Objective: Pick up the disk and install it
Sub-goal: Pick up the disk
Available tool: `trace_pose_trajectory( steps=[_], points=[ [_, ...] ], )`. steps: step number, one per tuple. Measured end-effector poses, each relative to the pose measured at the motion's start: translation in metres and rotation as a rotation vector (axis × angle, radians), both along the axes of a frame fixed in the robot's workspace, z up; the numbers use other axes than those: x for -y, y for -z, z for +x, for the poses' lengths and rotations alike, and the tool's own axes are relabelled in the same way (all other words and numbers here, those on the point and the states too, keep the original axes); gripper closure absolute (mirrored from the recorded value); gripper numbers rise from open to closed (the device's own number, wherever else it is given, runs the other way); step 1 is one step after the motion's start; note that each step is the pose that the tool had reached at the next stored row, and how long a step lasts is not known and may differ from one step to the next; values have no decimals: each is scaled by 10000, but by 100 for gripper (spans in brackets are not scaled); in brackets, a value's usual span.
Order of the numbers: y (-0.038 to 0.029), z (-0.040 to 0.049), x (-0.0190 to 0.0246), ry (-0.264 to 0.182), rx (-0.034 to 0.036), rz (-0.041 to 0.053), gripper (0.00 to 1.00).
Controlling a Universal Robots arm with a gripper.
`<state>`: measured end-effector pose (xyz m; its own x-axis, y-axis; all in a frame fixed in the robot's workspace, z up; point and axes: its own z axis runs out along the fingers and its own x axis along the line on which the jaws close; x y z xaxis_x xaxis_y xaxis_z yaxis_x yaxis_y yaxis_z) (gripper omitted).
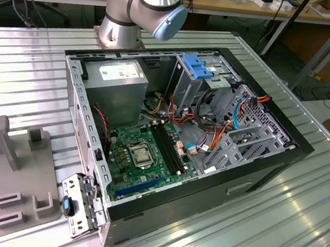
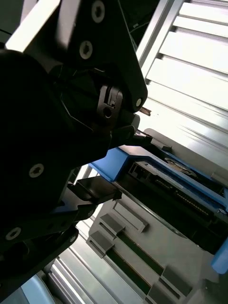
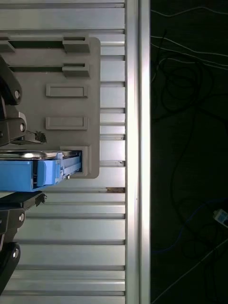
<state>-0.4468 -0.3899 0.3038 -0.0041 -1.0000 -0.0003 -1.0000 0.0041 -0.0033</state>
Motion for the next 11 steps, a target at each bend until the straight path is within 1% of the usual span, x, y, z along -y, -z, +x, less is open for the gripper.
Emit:
trace_pose_trajectory(
  steps=[5,11],
  points=[
    [7,0,-1,0,0,0,49],
    [-13,0,-1,-1,2,1,49]
  ],
)
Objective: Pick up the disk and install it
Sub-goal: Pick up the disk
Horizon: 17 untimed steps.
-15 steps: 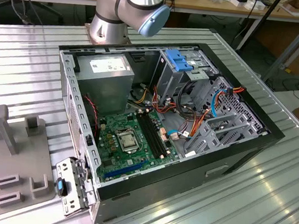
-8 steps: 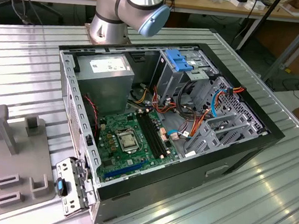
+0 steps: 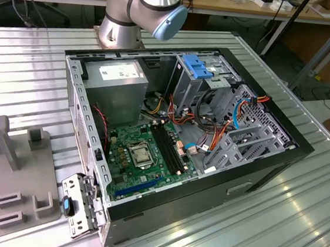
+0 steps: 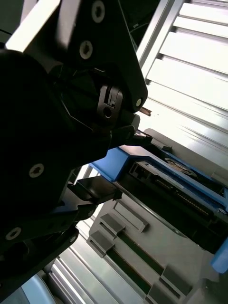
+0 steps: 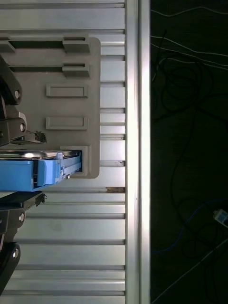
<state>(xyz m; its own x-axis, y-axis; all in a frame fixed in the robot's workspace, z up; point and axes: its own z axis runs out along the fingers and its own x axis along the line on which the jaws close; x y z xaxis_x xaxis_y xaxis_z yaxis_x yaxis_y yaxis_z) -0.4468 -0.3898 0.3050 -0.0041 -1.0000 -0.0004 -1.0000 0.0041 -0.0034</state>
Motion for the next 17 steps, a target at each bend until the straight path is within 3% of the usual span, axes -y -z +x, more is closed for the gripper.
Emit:
trace_pose_trajectory(
  steps=[12,14,17],
  points=[
    [-9,0,0,0,-1,-1,49],
    [-10,0,0,0,-2,-1,57],
    [-10,0,0,0,-1,-1,57]
  ],
)
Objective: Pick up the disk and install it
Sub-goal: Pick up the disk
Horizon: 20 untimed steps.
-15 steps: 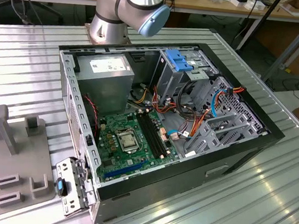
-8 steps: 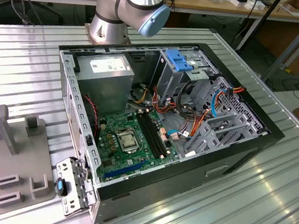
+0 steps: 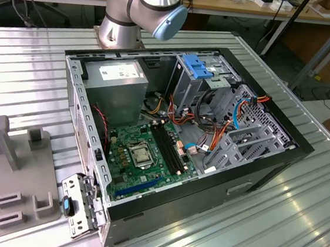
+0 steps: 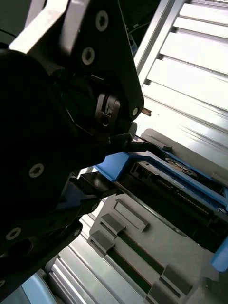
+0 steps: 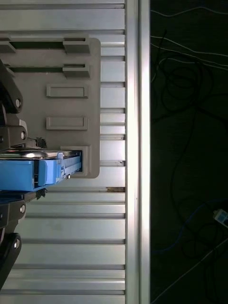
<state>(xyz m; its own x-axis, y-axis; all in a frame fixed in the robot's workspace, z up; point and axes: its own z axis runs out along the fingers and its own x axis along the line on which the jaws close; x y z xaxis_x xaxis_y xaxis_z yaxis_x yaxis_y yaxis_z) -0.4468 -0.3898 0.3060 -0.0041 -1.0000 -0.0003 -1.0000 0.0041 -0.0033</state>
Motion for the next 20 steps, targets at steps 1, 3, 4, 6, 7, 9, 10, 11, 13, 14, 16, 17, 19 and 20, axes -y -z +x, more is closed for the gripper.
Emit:
trace_pose_trajectory(
  steps=[1,3,4,6,7,9,10,11,13,14,16,17,19,20],
  points=[
    [0,0,0,0,0,0,57],
    [0,0,0,0,-1,0,57],
    [0,0,0,0,-1,0,57],
    [-1,0,0,0,-1,-1,59],
    [-1,0,0,0,-1,-1,63],
    [-1,0,0,0,-1,0,63],
    [-1,0,0,-1,-1,-1,63],
    [-1,0,0,0,0,-1,63],
    [-1,0,0,0,0,0,63],
    [-1,0,0,0,0,0,63],
    [-2,0,0,0,0,0,63],
    [-2,0,0,0,0,0,63],
    [-2,0,0,0,0,0,63],
    [-2,0,0,0,0,0,63]
  ],
)
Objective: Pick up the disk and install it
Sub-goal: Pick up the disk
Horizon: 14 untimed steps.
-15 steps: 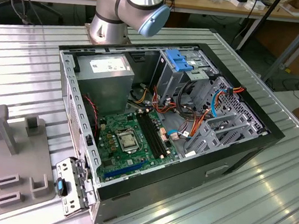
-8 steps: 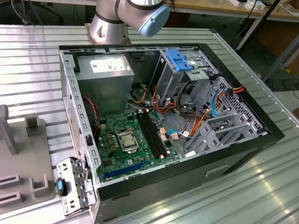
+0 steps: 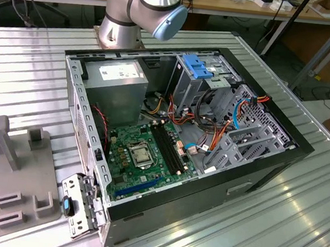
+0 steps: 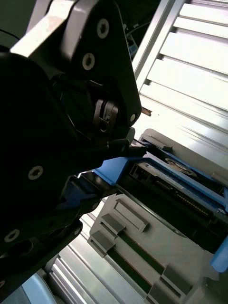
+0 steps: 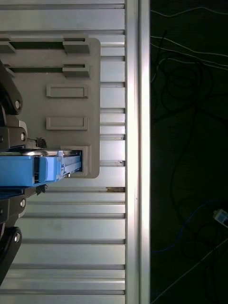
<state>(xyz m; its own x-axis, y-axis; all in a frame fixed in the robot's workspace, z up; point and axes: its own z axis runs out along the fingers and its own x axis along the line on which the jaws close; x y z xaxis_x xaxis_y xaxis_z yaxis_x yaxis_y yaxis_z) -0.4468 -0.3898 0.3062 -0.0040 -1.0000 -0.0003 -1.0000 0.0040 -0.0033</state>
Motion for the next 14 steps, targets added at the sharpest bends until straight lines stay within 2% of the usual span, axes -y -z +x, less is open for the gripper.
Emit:
trace_pose_trajectory(
  steps=[5,14],
  points=[
    [-21,0,0,0,-1,0,63],
    [-165,0,0,0,0,0,63]
  ],
)
